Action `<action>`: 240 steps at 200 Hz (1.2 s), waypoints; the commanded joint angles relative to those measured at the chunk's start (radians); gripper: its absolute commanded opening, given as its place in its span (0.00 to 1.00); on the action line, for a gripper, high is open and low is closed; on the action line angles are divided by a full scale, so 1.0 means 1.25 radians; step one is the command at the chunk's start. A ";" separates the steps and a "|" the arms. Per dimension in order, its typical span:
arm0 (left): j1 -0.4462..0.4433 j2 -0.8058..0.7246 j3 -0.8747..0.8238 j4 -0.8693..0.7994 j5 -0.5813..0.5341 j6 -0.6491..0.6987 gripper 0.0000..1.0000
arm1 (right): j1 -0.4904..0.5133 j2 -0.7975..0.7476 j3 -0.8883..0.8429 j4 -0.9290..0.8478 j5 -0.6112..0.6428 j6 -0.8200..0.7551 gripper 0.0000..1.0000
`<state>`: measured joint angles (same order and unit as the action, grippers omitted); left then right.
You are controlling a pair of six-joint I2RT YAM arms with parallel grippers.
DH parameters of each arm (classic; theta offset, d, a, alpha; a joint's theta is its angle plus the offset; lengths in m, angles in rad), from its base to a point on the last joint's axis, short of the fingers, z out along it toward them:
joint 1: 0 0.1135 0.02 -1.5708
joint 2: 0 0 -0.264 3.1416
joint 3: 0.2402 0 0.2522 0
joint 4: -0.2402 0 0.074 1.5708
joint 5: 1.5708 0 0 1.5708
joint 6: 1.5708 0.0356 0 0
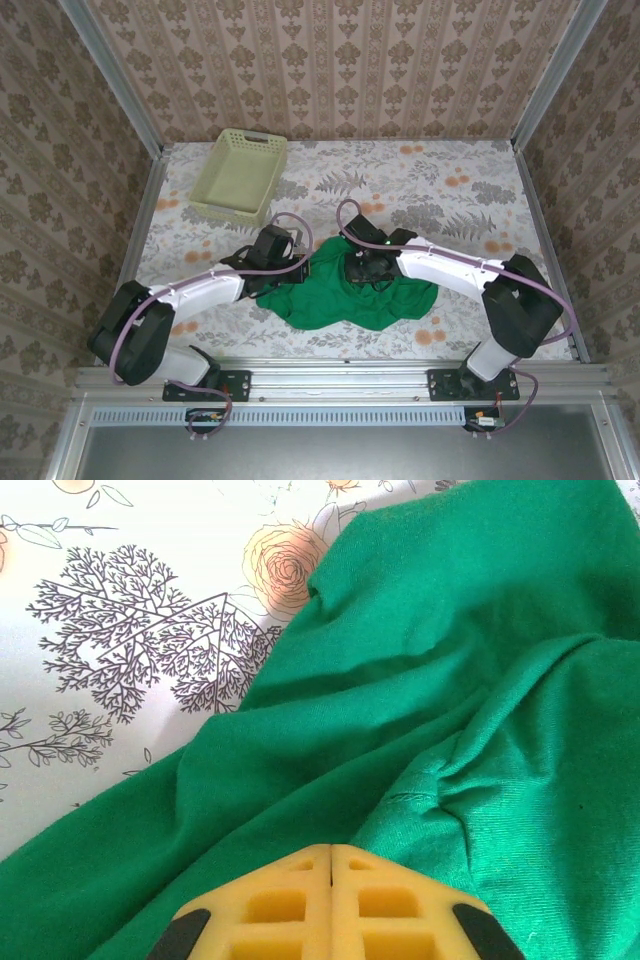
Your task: Fold the inside-out t-shirt
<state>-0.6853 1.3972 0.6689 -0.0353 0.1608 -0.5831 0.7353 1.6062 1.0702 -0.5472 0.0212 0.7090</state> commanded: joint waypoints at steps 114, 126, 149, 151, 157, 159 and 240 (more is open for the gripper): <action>0.004 -0.024 -0.021 0.015 0.008 -0.014 0.00 | -0.003 0.049 0.013 0.018 0.021 -0.022 0.13; 0.004 -0.023 -0.016 0.008 0.005 -0.015 0.00 | 0.008 0.020 0.013 0.014 0.038 -0.045 0.07; 0.011 -0.016 0.011 -0.023 -0.005 -0.020 0.00 | 0.057 -0.069 0.007 -0.021 0.064 -0.115 0.01; 0.013 -0.014 0.014 -0.026 -0.005 -0.021 0.00 | 0.061 -0.080 0.005 -0.022 0.064 -0.122 0.01; 0.019 -0.009 0.022 -0.030 0.001 -0.024 0.00 | 0.075 -0.111 -0.002 -0.024 0.064 -0.138 0.00; 0.022 -0.008 0.025 -0.031 0.002 -0.024 0.00 | 0.078 -0.121 -0.004 -0.025 0.064 -0.143 0.00; 0.082 0.050 0.078 -0.029 0.063 -0.047 0.00 | 0.092 -0.489 -0.222 -0.024 0.093 -0.110 0.00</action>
<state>-0.5808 1.4525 0.7628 -0.0761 0.1997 -0.6212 0.8536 1.0264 0.8948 -0.5488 0.1024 0.5346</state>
